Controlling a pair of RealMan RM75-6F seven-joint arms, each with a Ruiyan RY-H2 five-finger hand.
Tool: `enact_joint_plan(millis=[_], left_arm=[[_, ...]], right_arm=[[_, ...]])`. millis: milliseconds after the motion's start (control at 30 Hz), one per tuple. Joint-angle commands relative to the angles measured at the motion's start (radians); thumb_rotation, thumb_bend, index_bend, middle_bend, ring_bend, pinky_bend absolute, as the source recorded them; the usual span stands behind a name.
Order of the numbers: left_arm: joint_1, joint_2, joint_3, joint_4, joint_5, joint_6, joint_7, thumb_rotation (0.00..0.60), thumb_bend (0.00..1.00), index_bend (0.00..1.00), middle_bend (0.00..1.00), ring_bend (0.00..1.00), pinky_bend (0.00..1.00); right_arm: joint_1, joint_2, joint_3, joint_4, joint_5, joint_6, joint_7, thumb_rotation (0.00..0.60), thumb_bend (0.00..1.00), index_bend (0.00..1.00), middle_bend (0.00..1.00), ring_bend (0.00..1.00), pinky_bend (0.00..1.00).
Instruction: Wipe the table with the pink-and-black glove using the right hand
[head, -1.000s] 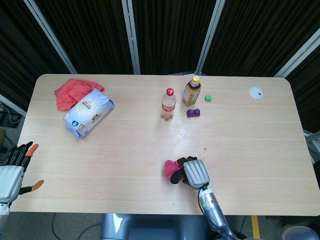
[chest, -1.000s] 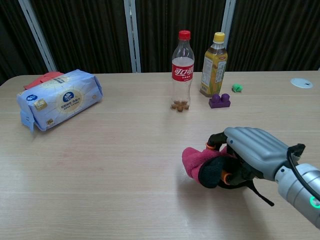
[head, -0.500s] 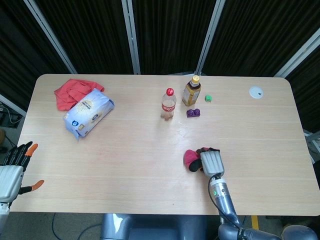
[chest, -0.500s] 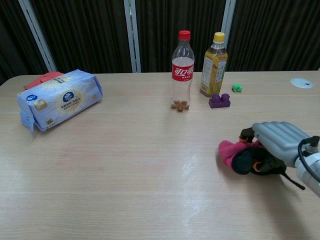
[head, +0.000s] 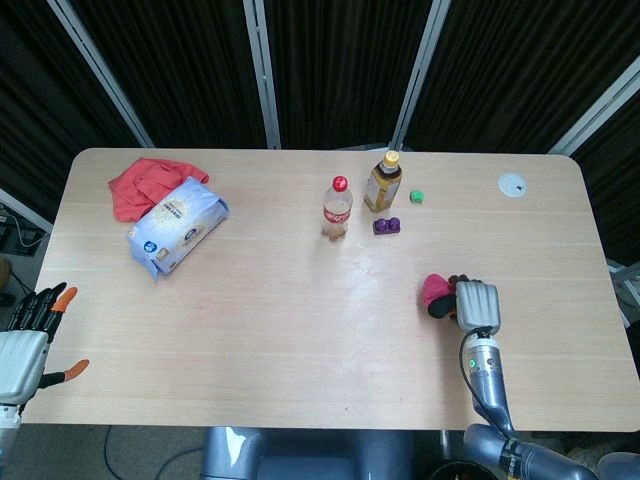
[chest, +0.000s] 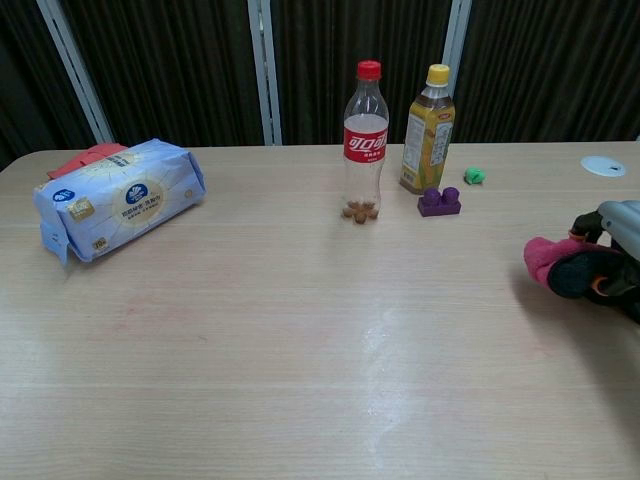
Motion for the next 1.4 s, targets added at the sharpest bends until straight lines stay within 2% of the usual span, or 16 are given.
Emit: enact_joint_plan(millis=[33,233,367,633,767,1033,1233,1333,1400], left_arm=[[0.000,-0.001,0.000,0.000,-0.001,0.001,0.002,0.600,0.00,0.00,0.00,0.00,0.00],[0.000,0.000,-0.001,0.002,-0.003,0.001,0.000,0.600,0.00,0.00,0.00,0.00,0.00],[-0.001,0.001,-0.004,0.003,-0.008,-0.003,-0.010,0.600,0.00,0.00,0.00,0.00,0.00],[-0.001,0.004,-0.003,0.004,-0.005,0.000,-0.017,0.600,0.00,0.00,0.00,0.00,0.00],[-0.001,0.005,-0.001,0.003,-0.003,-0.002,-0.019,0.600,0.00,0.00,0.00,0.00,0.00],[-0.001,0.005,0.000,-0.001,-0.004,-0.003,-0.014,0.600,0.00,0.00,0.00,0.00,0.00],[-0.002,0.005,0.000,-0.003,-0.005,-0.005,-0.008,0.600,0.00,0.00,0.00,0.00,0.00],[-0.002,0.004,-0.001,-0.003,-0.007,-0.005,-0.005,0.600,0.00,0.00,0.00,0.00,0.00],[-0.002,0.003,-0.001,-0.003,-0.006,-0.004,-0.001,0.600,0.00,0.00,0.00,0.00,0.00]], right_arm=[[0.003,-0.022,-0.016,-0.041,-0.004,-0.005,-0.001,0.600,0.46,0.76,0.66,0.52,0.70],[0.026,-0.097,-0.041,-0.098,-0.025,0.000,-0.029,0.600,0.46,0.76,0.66,0.52,0.70],[0.049,-0.186,-0.049,-0.171,-0.055,0.034,-0.062,0.600,0.46,0.76,0.66,0.52,0.70],[0.058,-0.223,-0.060,-0.174,-0.057,0.048,-0.106,0.600,0.46,0.76,0.66,0.52,0.70],[0.044,-0.202,-0.056,-0.120,-0.032,0.050,-0.113,0.600,0.46,0.76,0.66,0.52,0.70],[0.031,-0.111,-0.003,-0.003,0.002,0.045,-0.079,0.600,0.46,0.77,0.66,0.52,0.70],[0.026,-0.040,0.037,0.024,0.020,0.042,-0.044,0.600,0.46,0.76,0.65,0.51,0.70],[0.021,0.021,0.060,0.007,0.017,0.047,-0.011,0.600,0.40,0.72,0.61,0.47,0.70],[0.018,0.052,0.061,-0.019,0.017,0.036,-0.003,0.600,0.31,0.61,0.50,0.36,0.67]])
